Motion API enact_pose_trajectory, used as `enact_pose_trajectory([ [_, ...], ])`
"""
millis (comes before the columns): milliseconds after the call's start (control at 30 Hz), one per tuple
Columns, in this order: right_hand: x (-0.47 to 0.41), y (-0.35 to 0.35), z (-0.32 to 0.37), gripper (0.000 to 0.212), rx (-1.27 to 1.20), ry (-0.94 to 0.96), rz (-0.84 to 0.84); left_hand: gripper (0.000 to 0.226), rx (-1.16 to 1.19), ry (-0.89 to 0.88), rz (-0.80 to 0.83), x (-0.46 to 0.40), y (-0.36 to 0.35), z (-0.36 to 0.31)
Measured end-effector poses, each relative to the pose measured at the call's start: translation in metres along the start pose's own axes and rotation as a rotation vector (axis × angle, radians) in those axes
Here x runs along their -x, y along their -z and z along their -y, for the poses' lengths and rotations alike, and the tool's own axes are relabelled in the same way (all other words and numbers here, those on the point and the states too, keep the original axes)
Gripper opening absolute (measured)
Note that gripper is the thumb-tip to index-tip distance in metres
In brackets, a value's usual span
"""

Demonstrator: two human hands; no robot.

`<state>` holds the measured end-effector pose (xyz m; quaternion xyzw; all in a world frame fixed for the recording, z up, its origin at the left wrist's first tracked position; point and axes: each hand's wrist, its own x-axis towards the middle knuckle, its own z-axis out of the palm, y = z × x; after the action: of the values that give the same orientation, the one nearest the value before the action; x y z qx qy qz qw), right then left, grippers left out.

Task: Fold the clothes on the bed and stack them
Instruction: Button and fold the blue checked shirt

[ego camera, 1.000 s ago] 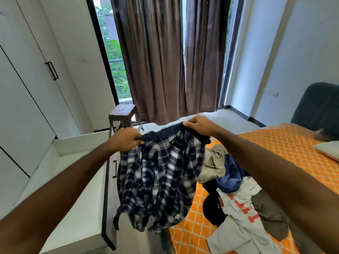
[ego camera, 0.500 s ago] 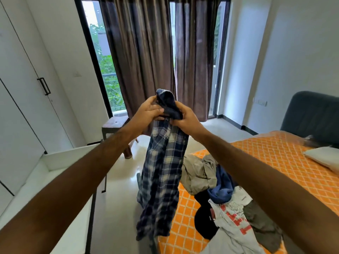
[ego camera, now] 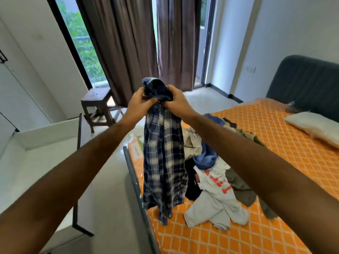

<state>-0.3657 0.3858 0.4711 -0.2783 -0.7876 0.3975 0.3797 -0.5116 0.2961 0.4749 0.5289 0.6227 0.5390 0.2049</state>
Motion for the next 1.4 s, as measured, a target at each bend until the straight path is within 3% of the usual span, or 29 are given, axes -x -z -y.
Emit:
enact_pose_trajectory([
  [167,0.041,-0.039,-0.121,0.036,0.083,-0.237,0.172,0.034,-0.101,0.241,0.192,0.032,-0.051,0.112],
  [267,0.062,-0.057,-0.179,0.058,0.068,-0.379,0.266,0.027,-0.249,0.33,0.25,0.038,-0.067,0.169],
  [367,0.089,-0.082,-0.272,0.063,0.088,-0.62,0.374,0.034,-0.314,0.473,0.26,0.034,-0.092,0.256],
  [500,0.148,-0.111,-0.392,0.067,0.127,-0.816,0.386,0.03,-0.343,0.591,0.376,0.044,-0.139,0.365],
  [633,0.181,-0.112,-0.458,0.08,0.467,-0.872,0.411,0.011,-0.314,0.604,0.401,0.049,-0.18,0.442],
  [767,0.209,-0.109,-0.523,0.107,0.697,-0.971,0.555,0.084,-0.443,0.616,0.613,0.064,-0.212,0.527],
  [833,0.216,-0.11,-0.551,0.116,0.718,-1.009,0.63,0.1,-0.578,0.603,0.726,0.079,-0.23,0.556],
  [1100,0.228,-0.124,-0.63,0.115,0.837,-0.956,0.714,0.056,-0.815,0.477,0.482,0.088,-0.305,0.583],
  [1233,0.221,-0.126,-0.65,0.115,0.78,-1.012,0.841,0.05,-0.844,0.421,0.461,0.07,-0.329,0.592],
  [1400,0.232,-0.131,-0.658,0.113,0.823,-0.949,0.784,0.051,-0.86,0.416,0.392,0.065,-0.347,0.596],
])
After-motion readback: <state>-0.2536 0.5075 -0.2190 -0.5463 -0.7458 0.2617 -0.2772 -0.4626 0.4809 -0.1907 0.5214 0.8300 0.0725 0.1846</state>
